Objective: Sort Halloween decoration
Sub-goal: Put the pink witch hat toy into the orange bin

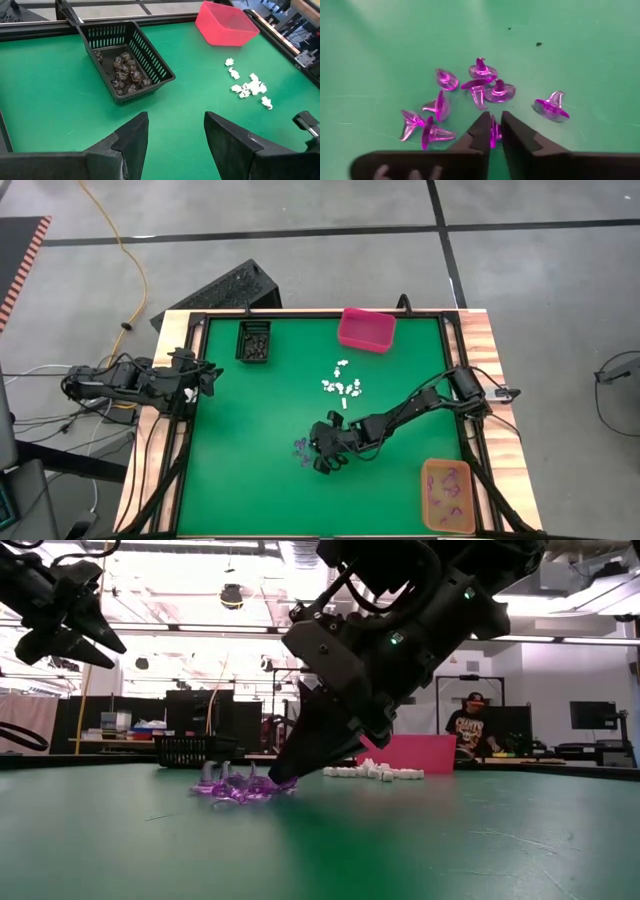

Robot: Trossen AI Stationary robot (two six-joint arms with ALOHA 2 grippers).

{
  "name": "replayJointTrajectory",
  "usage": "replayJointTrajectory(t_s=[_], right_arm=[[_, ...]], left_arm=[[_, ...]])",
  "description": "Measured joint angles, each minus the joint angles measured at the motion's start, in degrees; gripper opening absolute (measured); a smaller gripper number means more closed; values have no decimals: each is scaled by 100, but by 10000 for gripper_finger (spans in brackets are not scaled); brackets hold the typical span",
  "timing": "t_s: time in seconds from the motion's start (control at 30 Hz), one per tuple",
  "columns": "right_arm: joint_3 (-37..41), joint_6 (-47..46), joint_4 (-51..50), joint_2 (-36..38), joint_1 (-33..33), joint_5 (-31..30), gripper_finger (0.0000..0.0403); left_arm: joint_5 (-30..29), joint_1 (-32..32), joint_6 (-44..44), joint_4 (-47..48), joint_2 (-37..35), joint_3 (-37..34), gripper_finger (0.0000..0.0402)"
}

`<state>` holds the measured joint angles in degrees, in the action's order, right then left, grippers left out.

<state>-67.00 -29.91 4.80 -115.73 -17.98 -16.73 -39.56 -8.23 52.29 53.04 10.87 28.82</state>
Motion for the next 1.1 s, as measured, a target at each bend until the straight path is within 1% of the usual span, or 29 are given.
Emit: replayJointTrajectory(t_s=[0.1, 0.17, 0.37, 0.5, 0.63, 0.73, 0.87, 1.0, 1.1], right_arm=[[-2, -5, 15, 27, -2, -1, 31], [-2, -5, -9, 64, -2, -17, 15], [8, -159, -87, 155, -34, -93, 15], [15, -164, -253, 403, -81, -255, 15], [11, -395, -857, 858, -217, -253, 15], [11, -1198, -1865, 1347, -410, 64, 15], [4, -2486, -3387, 2078, -837, 729, 15], [4, -3864, -4909, 2701, -1445, 1412, 15], [4, -5000, -5734, 3045, -2015, 1791, 15]], left_arm=[[-5, 0, -2, -1, 0, 0, 183], [-15, 0, 0, -1, 0, 0, 183], [-15, 2, -2, 0, 0, 0, 183], [-15, 0, -2, 0, -2, 0, 183], [-10, 2, -2, -1, -2, 0, 183], [29, 0, -2, 1, -2, 0, 183], [29, 0, -1, 3, -2, 0, 183], [22, 2, -2, -1, -2, 0, 183], [5, 1, 6, 1, -1, 1, 183]])
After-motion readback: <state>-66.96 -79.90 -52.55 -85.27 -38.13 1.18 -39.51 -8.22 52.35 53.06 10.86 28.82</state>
